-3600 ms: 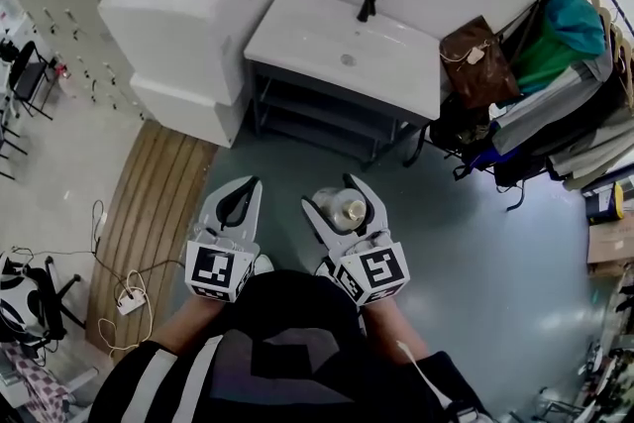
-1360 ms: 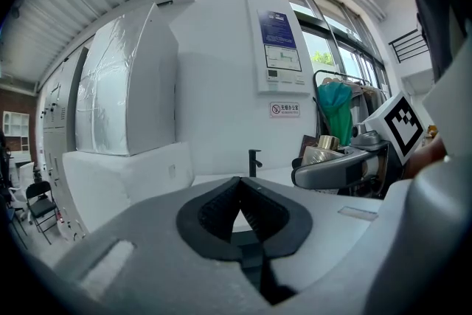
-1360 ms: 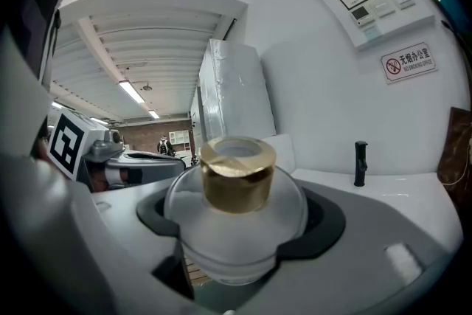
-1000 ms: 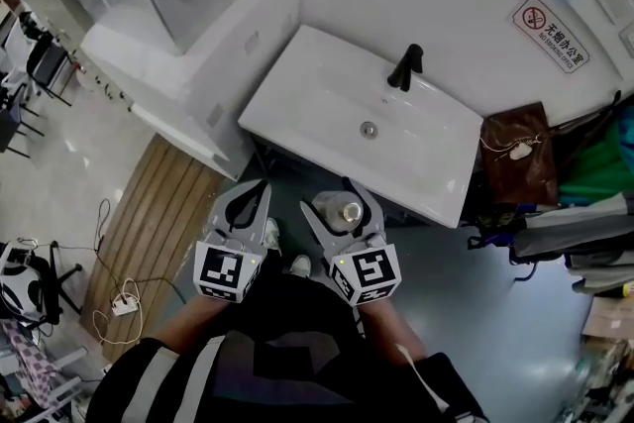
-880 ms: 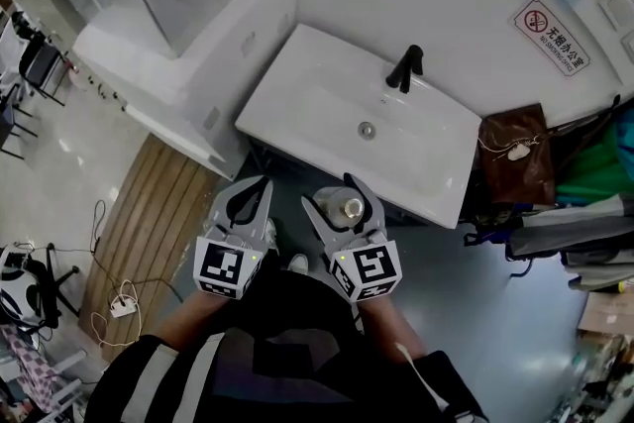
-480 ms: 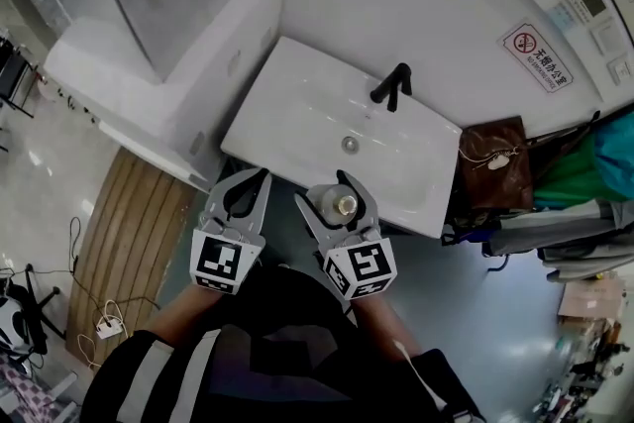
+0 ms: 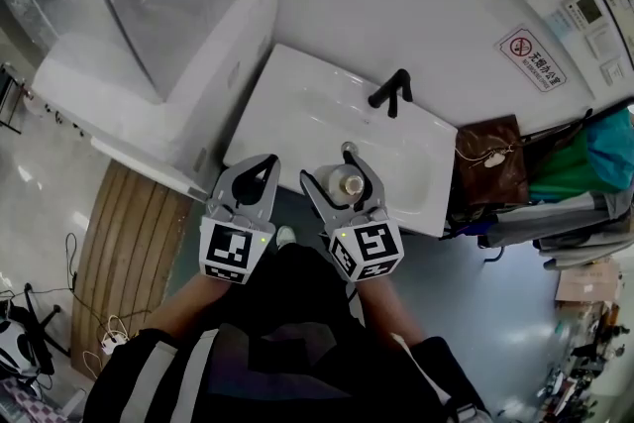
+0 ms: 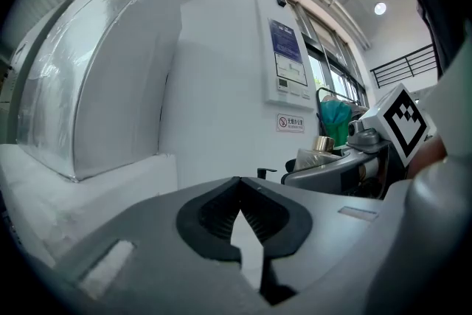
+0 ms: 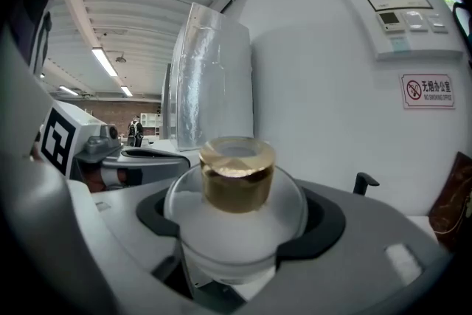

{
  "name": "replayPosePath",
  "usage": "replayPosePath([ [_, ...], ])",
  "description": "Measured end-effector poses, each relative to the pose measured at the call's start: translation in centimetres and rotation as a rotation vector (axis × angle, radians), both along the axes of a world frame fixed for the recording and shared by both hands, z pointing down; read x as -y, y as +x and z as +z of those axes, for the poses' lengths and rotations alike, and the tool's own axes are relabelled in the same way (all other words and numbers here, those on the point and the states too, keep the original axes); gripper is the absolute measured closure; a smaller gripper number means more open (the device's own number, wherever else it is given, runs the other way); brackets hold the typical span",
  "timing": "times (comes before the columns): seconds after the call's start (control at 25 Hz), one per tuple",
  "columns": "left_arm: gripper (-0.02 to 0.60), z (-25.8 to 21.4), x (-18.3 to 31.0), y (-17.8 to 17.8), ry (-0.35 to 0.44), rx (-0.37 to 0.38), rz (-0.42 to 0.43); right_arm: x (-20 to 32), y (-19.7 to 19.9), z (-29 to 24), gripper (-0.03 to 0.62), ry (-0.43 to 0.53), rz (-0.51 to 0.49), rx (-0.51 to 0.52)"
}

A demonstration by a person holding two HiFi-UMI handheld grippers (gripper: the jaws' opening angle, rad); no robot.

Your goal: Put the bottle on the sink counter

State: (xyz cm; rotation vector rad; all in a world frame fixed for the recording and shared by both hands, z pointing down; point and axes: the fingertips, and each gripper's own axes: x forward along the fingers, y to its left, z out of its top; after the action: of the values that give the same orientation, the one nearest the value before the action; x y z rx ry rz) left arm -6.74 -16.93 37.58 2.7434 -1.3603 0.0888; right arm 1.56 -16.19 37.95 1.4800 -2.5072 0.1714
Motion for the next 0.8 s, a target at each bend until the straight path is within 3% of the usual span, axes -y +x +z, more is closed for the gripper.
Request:
replayPosePath([
  [0.8,0.581,3.6,11.2,0.6,-0.069,0.062,-0.127,11.7,0.7,5.2,0.252,-0.086,-0.072,0.013],
])
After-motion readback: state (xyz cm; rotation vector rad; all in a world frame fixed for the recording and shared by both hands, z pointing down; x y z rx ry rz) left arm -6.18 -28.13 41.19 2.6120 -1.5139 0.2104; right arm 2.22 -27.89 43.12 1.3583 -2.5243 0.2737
